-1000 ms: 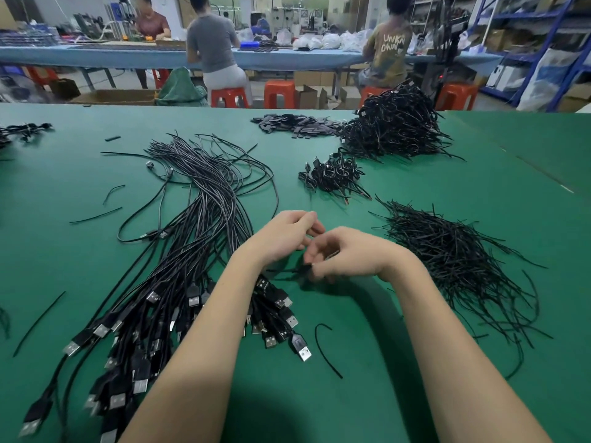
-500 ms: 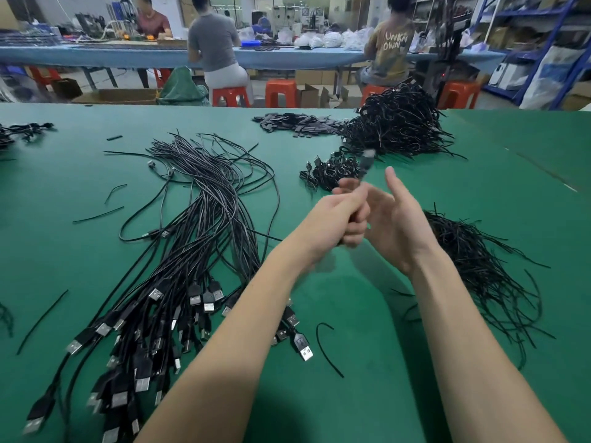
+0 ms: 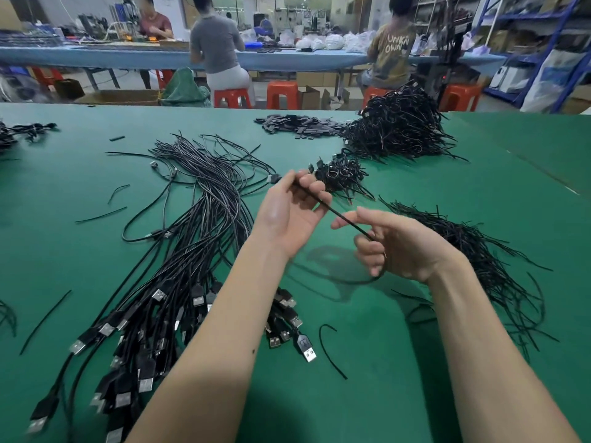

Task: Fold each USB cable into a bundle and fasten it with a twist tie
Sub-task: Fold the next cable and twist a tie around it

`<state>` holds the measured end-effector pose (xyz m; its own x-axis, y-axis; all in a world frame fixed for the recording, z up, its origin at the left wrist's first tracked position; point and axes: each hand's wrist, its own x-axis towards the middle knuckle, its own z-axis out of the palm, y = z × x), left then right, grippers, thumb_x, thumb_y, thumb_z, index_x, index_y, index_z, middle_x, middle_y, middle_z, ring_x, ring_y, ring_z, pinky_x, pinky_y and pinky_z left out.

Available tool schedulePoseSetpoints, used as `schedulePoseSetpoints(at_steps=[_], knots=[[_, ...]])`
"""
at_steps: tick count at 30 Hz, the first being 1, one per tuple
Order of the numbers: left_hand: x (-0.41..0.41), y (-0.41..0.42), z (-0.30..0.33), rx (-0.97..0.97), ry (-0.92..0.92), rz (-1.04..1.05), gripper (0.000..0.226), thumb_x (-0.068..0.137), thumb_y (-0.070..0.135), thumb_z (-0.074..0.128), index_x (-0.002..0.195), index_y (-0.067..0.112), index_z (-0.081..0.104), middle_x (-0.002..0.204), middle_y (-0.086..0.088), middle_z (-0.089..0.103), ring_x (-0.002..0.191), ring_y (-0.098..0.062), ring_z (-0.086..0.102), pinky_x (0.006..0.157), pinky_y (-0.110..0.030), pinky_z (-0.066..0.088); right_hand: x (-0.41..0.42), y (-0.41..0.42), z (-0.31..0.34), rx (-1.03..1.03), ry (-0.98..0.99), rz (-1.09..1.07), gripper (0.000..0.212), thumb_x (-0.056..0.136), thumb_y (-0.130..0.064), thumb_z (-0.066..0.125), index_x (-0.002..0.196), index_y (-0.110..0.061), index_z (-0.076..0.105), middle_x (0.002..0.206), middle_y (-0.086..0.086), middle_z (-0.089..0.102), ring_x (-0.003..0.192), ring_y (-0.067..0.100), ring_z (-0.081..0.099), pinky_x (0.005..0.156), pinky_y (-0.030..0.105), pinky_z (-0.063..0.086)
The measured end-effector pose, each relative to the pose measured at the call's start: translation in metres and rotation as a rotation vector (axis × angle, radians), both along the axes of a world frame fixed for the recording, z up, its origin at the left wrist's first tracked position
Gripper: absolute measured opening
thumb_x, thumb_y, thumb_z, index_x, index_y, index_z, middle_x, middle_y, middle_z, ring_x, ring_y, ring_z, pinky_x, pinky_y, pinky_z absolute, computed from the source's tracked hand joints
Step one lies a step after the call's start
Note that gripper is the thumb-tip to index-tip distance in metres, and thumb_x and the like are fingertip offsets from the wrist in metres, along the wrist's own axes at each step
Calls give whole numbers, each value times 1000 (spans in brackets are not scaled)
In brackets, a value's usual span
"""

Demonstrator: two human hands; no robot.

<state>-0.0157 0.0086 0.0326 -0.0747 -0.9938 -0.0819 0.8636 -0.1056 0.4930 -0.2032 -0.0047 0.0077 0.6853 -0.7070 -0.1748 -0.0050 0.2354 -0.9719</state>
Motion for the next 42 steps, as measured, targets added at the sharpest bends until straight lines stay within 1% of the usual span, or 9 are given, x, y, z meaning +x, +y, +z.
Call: schedulePoseSetpoints(at_steps=[6, 9, 15, 20, 25, 29, 33, 38, 42], knots=[[8, -1, 4, -68, 97, 93, 37, 105, 13, 35, 70, 15, 46, 63, 4, 46, 50, -9, 48, 53, -19, 46, -30, -2, -12, 86, 41, 152, 63, 72, -45, 87, 121, -12, 66, 73, 9, 61, 40, 4, 46, 28, 9, 26], [13, 5, 5, -103, 63, 33, 41, 106, 16, 35, 67, 17, 47, 58, 8, 46, 46, -6, 44, 48, -18, 43, -36, -9, -18, 114, 1, -69, 41, 85, -19, 77, 122, -9, 63, 66, 1, 55, 40, 1, 39, 29, 8, 24], [-8, 11, -2, -183, -754, -287, 48, 109, 32, 32, 77, 11, 61, 67, -4, 70, 52, -15, 65, 51, -22, 53, -4, -20, -11, -182, 148, -737, 12, 89, -18, 76, 98, -20, 68, 67, -6, 68, 50, 7, 44, 42, 15, 31], [-28, 4, -16, -113, -977, -257, 49, 110, 31, 29, 97, 7, 69, 101, -19, 74, 87, -24, 73, 81, -32, 61, 8, -8, 26, -438, 137, -690, 12, 99, -15, 60, 96, -26, 63, 78, -13, 73, 54, 1, 52, 47, 12, 42], [-24, -2, -17, -98, -645, -66, 48, 110, 29, 23, 103, 6, 65, 82, -8, 73, 74, -21, 64, 77, -30, 52, 12, 13, 40, -258, 48, -144, 17, 101, -5, 54, 95, -19, 62, 92, 2, 68, 64, 12, 59, 55, 23, 51], [-8, -2, -12, -105, -251, -93, 51, 109, 27, 23, 125, -8, 57, 122, -22, 68, 110, -31, 68, 96, -36, 55, 5, 19, 22, 126, -10, 152, 17, 93, -5, 62, 99, -14, 49, 84, 16, 62, 73, 27, 63, 81, 50, 61], [1, 1, -8, -164, -136, -180, 54, 108, 25, 28, 109, -8, 71, 116, -22, 70, 103, -30, 71, 79, -31, 61, 1, 11, 2, 64, 277, 2, 25, 90, -26, 71, 90, -16, 48, 67, 5, 56, 53, 16, 50, 62, 30, 56], [9, 9, -5, -247, -457, -334, 54, 107, 28, 30, 105, 0, 76, 111, -19, 73, 98, -28, 73, 74, -27, 60, -3, -7, 8, -90, 271, -402, 17, 95, -28, 69, 94, -21, 53, 61, -5, 55, 44, 4, 35, 37, 15, 21], [6, 8, -4, -280, -897, -436, 50, 109, 29, 30, 108, -3, 69, 109, -22, 73, 97, -34, 73, 76, -30, 61, 0, -7, 25, -1, 152, -451, 13, 101, -29, 58, 101, -16, 54, 71, -1, 58, 50, 6, 47, 36, 15, 29]])
